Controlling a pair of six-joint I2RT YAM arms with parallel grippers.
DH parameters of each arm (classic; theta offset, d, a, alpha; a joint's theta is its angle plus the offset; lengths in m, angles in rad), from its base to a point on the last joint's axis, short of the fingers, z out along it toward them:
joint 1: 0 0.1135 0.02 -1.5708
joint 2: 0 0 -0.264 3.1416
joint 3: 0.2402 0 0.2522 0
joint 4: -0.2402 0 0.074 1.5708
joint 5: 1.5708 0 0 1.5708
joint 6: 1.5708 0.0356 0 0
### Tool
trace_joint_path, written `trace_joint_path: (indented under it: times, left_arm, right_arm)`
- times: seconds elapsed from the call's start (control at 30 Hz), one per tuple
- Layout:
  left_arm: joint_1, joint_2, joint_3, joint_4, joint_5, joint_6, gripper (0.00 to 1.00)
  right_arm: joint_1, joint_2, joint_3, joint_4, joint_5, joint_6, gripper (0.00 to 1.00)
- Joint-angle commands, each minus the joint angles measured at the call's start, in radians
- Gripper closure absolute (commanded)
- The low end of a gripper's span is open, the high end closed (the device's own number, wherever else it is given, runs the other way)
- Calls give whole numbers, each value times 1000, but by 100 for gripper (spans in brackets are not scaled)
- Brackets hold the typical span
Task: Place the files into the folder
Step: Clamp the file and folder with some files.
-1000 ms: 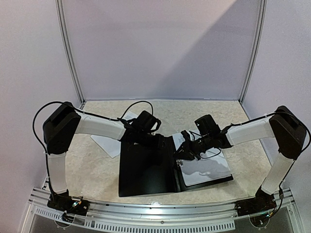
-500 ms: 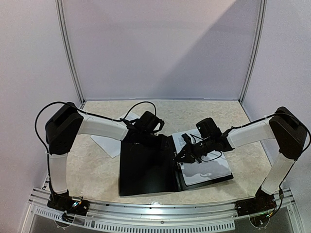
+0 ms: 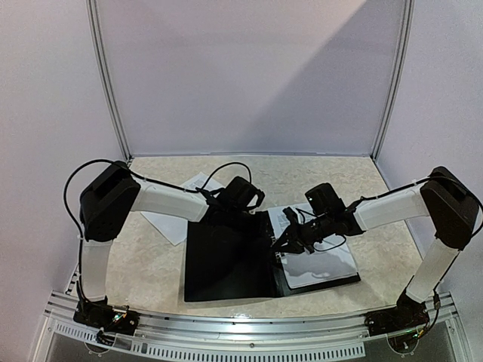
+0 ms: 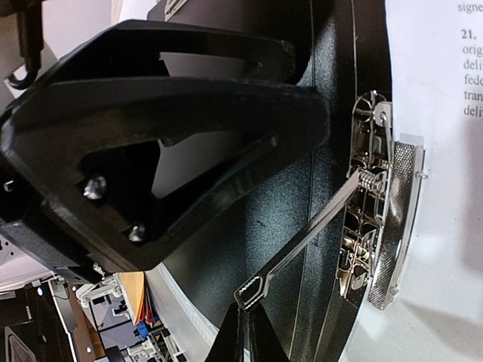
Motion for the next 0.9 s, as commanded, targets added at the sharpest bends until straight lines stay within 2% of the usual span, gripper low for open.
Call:
trace_joint_path:
  times: [0.0,0.17,0.4,0.87]
  left_arm:
    - [-18,35,26,11,16,-37,55]
    - [-21,62,45,8,23,-50,58]
    - [-27,77,59,-1,43,-57,69]
    - [-37,124,118,-69,19,-47,78]
  right_arm:
    - [2,-13,-5,-54,45,-24,96]
    - [2,-11,-5,-54,46,-26,96]
    - [-6,-6,-5,-54,46,-27,96]
    - [-16,4,-5,-51,45,-29,95]
